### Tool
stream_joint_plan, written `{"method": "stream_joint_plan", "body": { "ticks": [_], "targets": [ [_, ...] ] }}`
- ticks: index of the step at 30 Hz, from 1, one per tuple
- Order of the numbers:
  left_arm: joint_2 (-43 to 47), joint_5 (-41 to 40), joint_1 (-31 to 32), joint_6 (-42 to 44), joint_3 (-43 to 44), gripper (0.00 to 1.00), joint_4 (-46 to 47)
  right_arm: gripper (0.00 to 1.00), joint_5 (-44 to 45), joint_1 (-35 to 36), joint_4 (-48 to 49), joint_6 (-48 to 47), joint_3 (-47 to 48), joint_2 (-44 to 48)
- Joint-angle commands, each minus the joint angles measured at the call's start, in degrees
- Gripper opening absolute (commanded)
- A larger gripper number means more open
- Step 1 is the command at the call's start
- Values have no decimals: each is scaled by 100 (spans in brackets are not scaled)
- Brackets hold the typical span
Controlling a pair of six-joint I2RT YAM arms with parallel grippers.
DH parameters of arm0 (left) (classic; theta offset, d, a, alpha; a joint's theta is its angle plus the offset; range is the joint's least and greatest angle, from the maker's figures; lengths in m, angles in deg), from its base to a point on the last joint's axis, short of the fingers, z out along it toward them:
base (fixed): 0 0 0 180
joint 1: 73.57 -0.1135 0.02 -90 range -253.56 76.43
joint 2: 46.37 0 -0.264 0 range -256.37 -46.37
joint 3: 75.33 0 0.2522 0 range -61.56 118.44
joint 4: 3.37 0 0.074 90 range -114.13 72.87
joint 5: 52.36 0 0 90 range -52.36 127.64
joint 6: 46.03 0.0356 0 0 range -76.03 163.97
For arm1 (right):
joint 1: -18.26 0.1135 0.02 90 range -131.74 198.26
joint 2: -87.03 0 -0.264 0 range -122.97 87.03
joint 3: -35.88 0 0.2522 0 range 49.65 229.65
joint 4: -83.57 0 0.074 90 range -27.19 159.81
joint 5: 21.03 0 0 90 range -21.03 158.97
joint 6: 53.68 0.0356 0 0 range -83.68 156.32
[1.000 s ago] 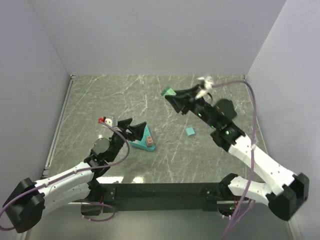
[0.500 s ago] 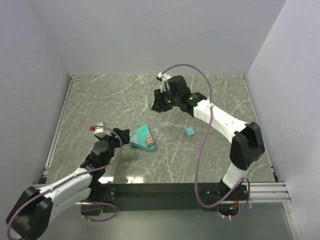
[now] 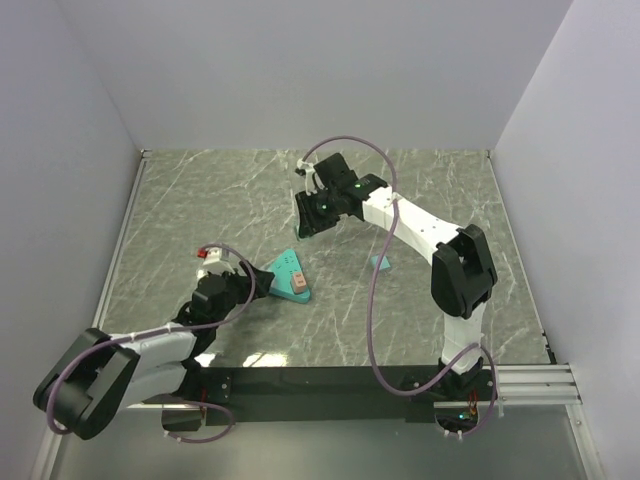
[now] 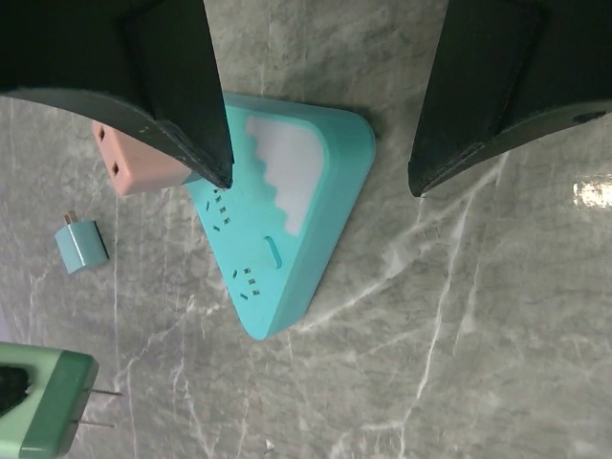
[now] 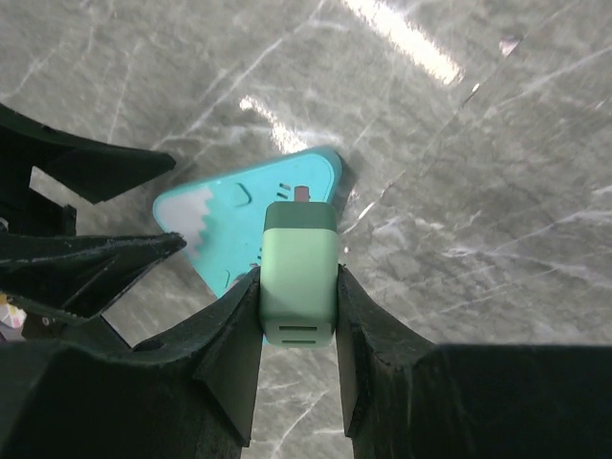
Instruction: Insert the plug
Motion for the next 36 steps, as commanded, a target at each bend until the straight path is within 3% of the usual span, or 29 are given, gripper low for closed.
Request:
{"method": "stream_joint_plan", "body": {
  "ticks": [1, 7, 13, 16, 17, 22, 26, 31, 36],
  "targets": [
    [-327, 321, -54, -117, 21, 79, 604, 0, -193, 60, -156, -45, 236, 18],
    [-1110, 636, -107, -109, 74, 71, 1227, 0, -536, 96, -296, -106, 271, -184],
    [-1699, 1050, -116, -56, 100, 57, 1870, 0, -686, 122, -1280, -247, 956, -623],
    [-1866, 1252, -116, -65, 109, 40, 2133, 0, -773, 122, -1377, -124, 965, -598],
    [-1910, 1270, -116, -82, 117, 30, 2186, 0, -800, 122, -1395, -89, 965, -589],
    [-2270, 1525, -116, -47, 153, 18, 2713, 0, -731, 122, -1658, -71, 869, -545],
    [-2578, 1727, -116, -47, 188, 0, 3275, 0, -581, 113, -1580, -1, 483, -264],
    [-2956, 1771, -116, -91, 39, 0, 4758, 0, -422, 96, -1141, 253, -229, 490],
    [-2826, 1683, -116, 198, -93, 0, 5420, 0, -334, 78, -614, 412, -949, 1019]
  ]
}}
